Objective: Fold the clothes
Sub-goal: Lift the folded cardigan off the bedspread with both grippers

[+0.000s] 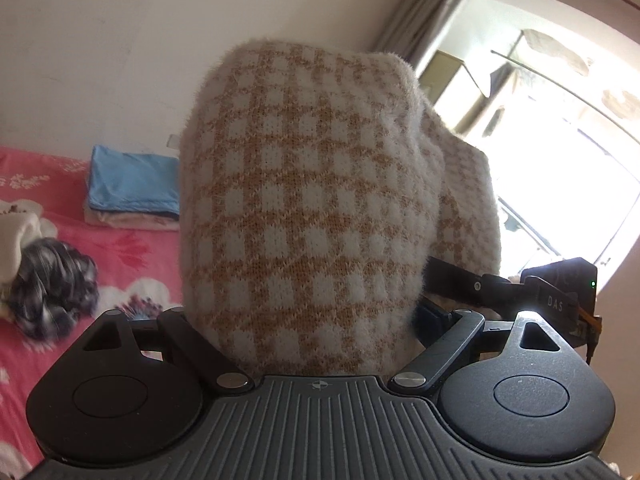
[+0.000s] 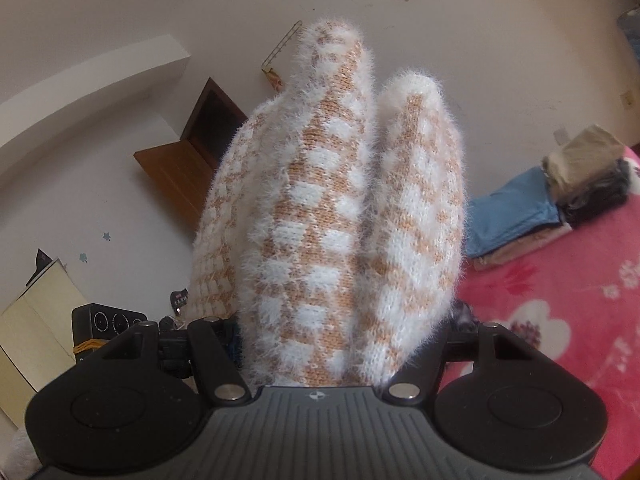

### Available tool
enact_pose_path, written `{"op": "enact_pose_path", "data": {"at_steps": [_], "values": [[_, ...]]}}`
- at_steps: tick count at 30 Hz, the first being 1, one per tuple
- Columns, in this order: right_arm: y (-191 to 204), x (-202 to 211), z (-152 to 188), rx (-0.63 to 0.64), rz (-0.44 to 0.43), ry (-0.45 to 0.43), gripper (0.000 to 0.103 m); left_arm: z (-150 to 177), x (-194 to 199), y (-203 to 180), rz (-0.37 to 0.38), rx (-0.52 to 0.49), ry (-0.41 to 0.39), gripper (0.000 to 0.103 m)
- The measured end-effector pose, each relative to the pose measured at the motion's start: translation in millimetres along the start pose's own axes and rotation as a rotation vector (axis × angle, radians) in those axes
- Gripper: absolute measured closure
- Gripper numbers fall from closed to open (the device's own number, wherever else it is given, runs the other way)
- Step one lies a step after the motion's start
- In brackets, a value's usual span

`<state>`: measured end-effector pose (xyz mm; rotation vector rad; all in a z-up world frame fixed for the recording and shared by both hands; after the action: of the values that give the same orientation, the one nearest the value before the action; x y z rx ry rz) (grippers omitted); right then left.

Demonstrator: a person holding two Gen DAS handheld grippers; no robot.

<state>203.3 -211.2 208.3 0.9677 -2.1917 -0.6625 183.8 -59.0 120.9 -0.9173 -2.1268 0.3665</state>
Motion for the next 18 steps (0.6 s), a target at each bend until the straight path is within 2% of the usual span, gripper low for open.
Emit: {"op": "enact_pose_path", "data": {"at_steps": [2,6,8,13,16,18], "values": [[-20.6,-25.2,-9.8,0.007,-0.004,0.01,0.035,-13.6,-15.6,27.8,-0.006,0.025,0.011,0.013],[-61.9,-93.9,-36.6,-0.018,-0.006,0.082,0.035,-48.1,-33.2,80.0,-0.012,0.088,0.053,0.013],[-76.0,-127.4,-47.7,-0.03,-0.005,0.109,0.035,-59.1,-30.7,100.0,-0.011,0.11,0.06,0.013],[-77.4,-197.0,-60.7,-0.088,-0.008,0.186,0.035,-71.3,-12.3,151.8,-0.029,0.19,0.086,0.013],[-62.3,-236.7,-59.5,-0.119,0.021,0.198,0.035,-79.1,12.2,177.1,-0.064,0.227,0.113,0.013],[-46.1,-256.4,-53.8,-0.131,0.037,0.17,0.035,-85.6,27.8,185.7,-0.098,0.219,0.147,0.013]]}}
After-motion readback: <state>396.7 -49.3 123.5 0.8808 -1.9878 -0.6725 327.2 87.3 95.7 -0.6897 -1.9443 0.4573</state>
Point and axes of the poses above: each gripper's, at about its wrist camera, not at the fingertips, and x roughly against the way its jaws point, y to its left, z to its underside, the point moved 8 cm from there along -x, roughly the way its jaws point, and after that the axes turned 11 degrees about y, right-handed, at the moved point
